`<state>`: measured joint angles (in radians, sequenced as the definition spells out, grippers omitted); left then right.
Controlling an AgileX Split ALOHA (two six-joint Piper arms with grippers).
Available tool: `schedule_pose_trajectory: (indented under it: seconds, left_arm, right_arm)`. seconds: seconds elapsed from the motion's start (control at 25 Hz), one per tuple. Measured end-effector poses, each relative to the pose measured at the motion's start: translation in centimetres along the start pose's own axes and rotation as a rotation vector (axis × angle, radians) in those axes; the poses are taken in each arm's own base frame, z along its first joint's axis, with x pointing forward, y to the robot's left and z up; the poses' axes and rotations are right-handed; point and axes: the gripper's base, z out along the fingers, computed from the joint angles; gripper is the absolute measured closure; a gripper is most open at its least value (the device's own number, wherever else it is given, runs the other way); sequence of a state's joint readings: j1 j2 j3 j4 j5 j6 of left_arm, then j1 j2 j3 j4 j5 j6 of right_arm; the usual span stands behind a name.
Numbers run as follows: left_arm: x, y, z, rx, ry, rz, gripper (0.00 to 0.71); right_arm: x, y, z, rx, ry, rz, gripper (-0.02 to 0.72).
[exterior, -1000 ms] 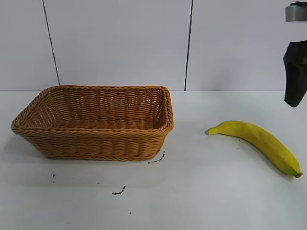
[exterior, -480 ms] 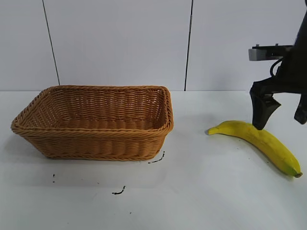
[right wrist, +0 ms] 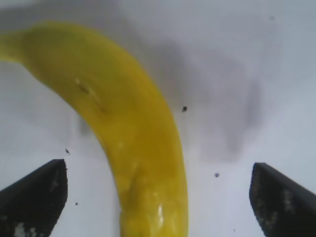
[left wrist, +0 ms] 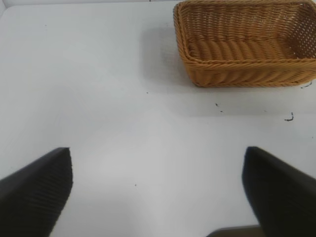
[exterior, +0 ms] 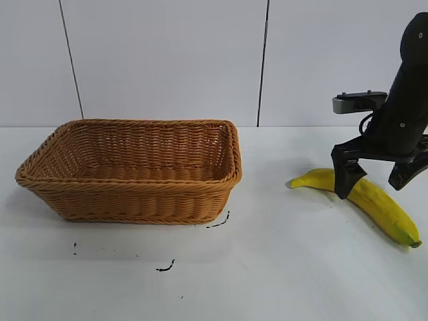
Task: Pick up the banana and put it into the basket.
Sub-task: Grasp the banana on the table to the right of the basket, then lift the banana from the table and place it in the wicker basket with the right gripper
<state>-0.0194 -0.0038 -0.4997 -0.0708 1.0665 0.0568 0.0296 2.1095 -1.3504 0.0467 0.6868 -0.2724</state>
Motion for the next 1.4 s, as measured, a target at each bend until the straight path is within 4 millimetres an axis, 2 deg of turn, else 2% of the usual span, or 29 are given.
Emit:
schedule_pose_trajectory:
  seconds: [0.32,0.6,0.68,0.84,1.16,1.24,1.4]
  left_arm:
    - [0.0,0.0,0.0,0.0,0.0,0.0,0.017]
    - [0.0,0.0,0.0,0.0,0.0,0.0,0.017]
    - [0.0,0.0,0.0,0.0,0.0,0.0,0.017]
    - [0.0,0.0,0.0,0.0,0.0,0.0,0.017]
    - [0.0,0.0,0.0,0.0,0.0,0.0,0.017]
    - [0.0,0.0,0.0,0.0,0.0,0.0,0.017]
    - [0.0,0.0,0.0,0.0,0.0,0.0,0.017]
  right_arm:
    - [0.0,0.0,1.0,0.002,-0.004,0.02,0.013]
    - [0.0,0.0,1.2,0.001,-0.001,0.024,0.022]
    - [0.0,0.0,1.2,0.001,0.0,0.035,0.094]
    - [0.0,0.0,1.2,0.002,0.003,0.067,0.419]
    - [0.3,0.0,0.7,-0.001,0.034,0.018,0.412]
    - [0.3,0.0,-0.3,0.002,0.031,0.014,0.412]
    - [0.1,0.1,-3.6,0.009,0.0,0.011,0.412]
